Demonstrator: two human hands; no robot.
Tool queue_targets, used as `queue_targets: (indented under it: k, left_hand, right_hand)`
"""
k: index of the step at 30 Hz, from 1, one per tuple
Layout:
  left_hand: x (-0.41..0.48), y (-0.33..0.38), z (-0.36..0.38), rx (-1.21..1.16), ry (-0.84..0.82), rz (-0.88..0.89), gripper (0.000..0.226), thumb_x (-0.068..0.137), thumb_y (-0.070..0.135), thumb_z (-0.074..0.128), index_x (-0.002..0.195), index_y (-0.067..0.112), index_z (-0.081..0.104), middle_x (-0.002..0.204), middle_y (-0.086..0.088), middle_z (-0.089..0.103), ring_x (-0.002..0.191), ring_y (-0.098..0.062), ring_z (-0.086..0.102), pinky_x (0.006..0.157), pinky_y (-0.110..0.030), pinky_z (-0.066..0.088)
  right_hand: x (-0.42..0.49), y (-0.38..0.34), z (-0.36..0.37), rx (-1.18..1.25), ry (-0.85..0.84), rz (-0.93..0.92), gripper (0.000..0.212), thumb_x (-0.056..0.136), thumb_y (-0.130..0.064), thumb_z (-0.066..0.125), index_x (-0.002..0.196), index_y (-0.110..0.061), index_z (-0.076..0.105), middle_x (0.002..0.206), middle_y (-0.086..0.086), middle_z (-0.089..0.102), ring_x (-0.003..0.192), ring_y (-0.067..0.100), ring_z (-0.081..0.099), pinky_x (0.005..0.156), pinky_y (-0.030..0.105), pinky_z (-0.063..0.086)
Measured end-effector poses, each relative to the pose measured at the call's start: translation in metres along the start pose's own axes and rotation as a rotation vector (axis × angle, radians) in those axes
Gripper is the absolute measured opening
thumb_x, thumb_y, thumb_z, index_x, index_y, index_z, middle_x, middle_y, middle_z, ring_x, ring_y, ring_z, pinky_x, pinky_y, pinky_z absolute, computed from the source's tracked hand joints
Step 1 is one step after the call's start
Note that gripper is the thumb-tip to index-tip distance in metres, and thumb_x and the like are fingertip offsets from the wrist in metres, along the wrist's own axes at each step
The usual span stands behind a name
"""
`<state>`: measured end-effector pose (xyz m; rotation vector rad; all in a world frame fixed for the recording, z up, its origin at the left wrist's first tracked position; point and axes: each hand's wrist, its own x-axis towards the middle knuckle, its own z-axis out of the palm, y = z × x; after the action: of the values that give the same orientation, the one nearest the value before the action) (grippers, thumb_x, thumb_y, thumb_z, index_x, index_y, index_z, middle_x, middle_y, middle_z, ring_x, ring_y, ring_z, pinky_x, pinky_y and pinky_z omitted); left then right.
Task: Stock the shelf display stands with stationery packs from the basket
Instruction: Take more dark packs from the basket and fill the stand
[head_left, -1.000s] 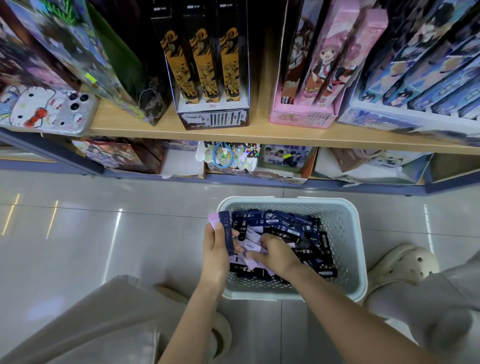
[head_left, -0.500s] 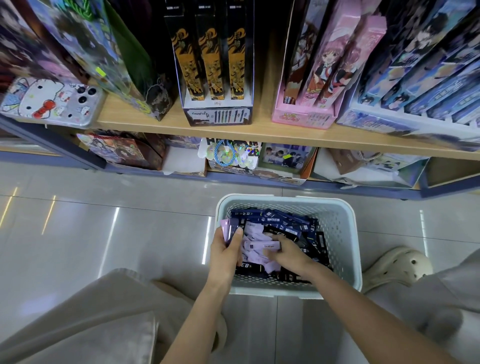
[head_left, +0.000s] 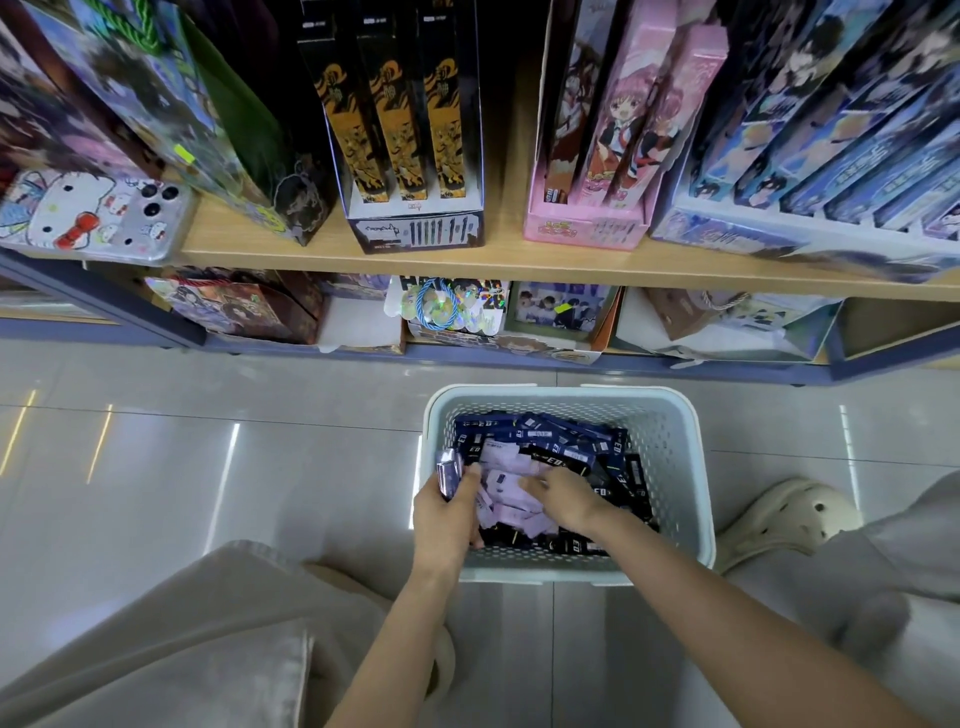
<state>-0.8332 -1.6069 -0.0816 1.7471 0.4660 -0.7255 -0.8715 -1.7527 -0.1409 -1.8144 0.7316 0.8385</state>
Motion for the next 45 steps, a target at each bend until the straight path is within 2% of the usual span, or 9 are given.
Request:
queue_targets:
  k: [5, 10, 13, 19, 22, 27, 35, 40, 45]
  left_hand:
    - [-0.007, -0.008, 0.011, -0.077, -0.011, -0.119, 0.023, 0.098, 0.013, 0.051, 0.076, 0.007, 0.057, 0.060, -0.005, 0.064, 0.045, -0.013, 0.062, 0.047, -0.023, 0.052]
    - [-0.016, -0.002, 0.018, -0.251, -0.140, -0.181, 0.024, 0.095, 0.026, 0.054, 0.098, 0.006, 0.067, 0.089, -0.013, 0.074, 0.086, -0.022, 0.071, 0.081, -0.033, 0.056]
    - [-0.018, 0.004, 0.018, -0.295, -0.133, -0.206, 0.028, 0.095, 0.026, 0.055, 0.109, 0.004, 0.064, 0.101, -0.016, 0.072, 0.095, -0.028, 0.068, 0.084, -0.036, 0.054]
    - [-0.014, 0.005, 0.007, -0.265, -0.113, -0.175, 0.020, 0.096, 0.022, 0.055, 0.105, 0.007, 0.065, 0.090, -0.008, 0.074, 0.076, -0.021, 0.070, 0.065, -0.029, 0.054]
    - [-0.014, 0.004, 0.006, -0.258, -0.127, -0.174, 0.017, 0.095, 0.022, 0.056, 0.097, 0.009, 0.065, 0.075, 0.000, 0.072, 0.064, -0.015, 0.069, 0.061, -0.027, 0.055]
    - [-0.012, 0.001, 0.010, -0.239, -0.148, -0.193, 0.019, 0.096, 0.022, 0.055, 0.098, 0.005, 0.063, 0.073, -0.002, 0.070, 0.065, -0.018, 0.067, 0.063, -0.030, 0.054]
    - [-0.008, 0.001, 0.017, -0.175, -0.133, -0.225, 0.014, 0.096, 0.024, 0.055, 0.085, 0.014, 0.058, 0.055, 0.009, 0.065, 0.050, -0.004, 0.063, 0.059, -0.027, 0.047]
    - [-0.007, -0.001, 0.018, -0.164, -0.094, -0.233, 0.017, 0.094, 0.024, 0.057, 0.081, 0.013, 0.059, 0.062, 0.003, 0.062, 0.058, -0.014, 0.057, 0.068, -0.030, 0.047]
    - [-0.004, -0.003, 0.018, -0.122, -0.076, -0.239, 0.017, 0.089, 0.010, 0.064, 0.074, 0.012, 0.056, 0.055, -0.003, 0.050, 0.044, -0.013, 0.044, 0.052, -0.027, 0.044]
  right_hand:
    - [-0.030, -0.001, -0.016, 0.120, 0.079, -0.102, 0.025, 0.102, -0.024, 0.040, 0.079, -0.018, 0.049, 0.065, -0.002, 0.038, 0.058, 0.011, 0.039, 0.056, 0.024, 0.034]
    - [-0.064, -0.021, 0.004, 0.231, 0.200, -0.290, 0.011, 0.101, -0.016, 0.042, 0.102, -0.012, 0.052, 0.078, -0.003, 0.056, 0.055, -0.003, 0.054, 0.057, 0.014, 0.043]
    - [-0.079, -0.027, 0.020, 0.036, 0.238, -0.447, 0.030, 0.100, -0.018, 0.043, 0.129, -0.013, 0.054, 0.103, -0.005, 0.056, 0.089, 0.003, 0.054, 0.077, 0.014, 0.039]
    - [-0.068, -0.007, -0.006, -0.106, 0.338, -0.457, 0.033, 0.099, -0.024, 0.047, 0.130, -0.015, 0.051, 0.117, -0.003, 0.047, 0.105, 0.009, 0.054, 0.097, 0.029, 0.046]
    - [-0.041, 0.016, -0.034, -0.215, 0.353, -0.324, 0.044, 0.097, -0.023, 0.051, 0.137, -0.009, 0.041, 0.137, 0.005, 0.045, 0.126, 0.018, 0.045, 0.106, 0.027, 0.034]
    - [0.000, 0.037, -0.050, -0.383, 0.255, -0.173, 0.058, 0.094, -0.023, 0.057, 0.143, -0.005, 0.031, 0.146, 0.012, 0.035, 0.133, 0.026, 0.038, 0.113, 0.032, 0.027]
    - [0.022, 0.035, -0.043, -0.742, 0.259, -0.107, 0.053, 0.095, -0.042, 0.050, 0.136, -0.011, 0.041, 0.130, 0.013, 0.041, 0.121, 0.030, 0.041, 0.101, 0.038, 0.035]
    - [0.020, 0.038, -0.038, -0.736, 0.275, -0.146, 0.037, 0.101, -0.033, 0.039, 0.127, -0.008, 0.042, 0.127, 0.011, 0.045, 0.121, 0.027, 0.042, 0.099, 0.034, 0.033]
    - [0.001, 0.032, -0.037, -0.640, 0.309, -0.142, 0.033, 0.101, -0.033, 0.037, 0.118, -0.005, 0.045, 0.123, 0.014, 0.050, 0.115, 0.029, 0.045, 0.094, 0.036, 0.034]
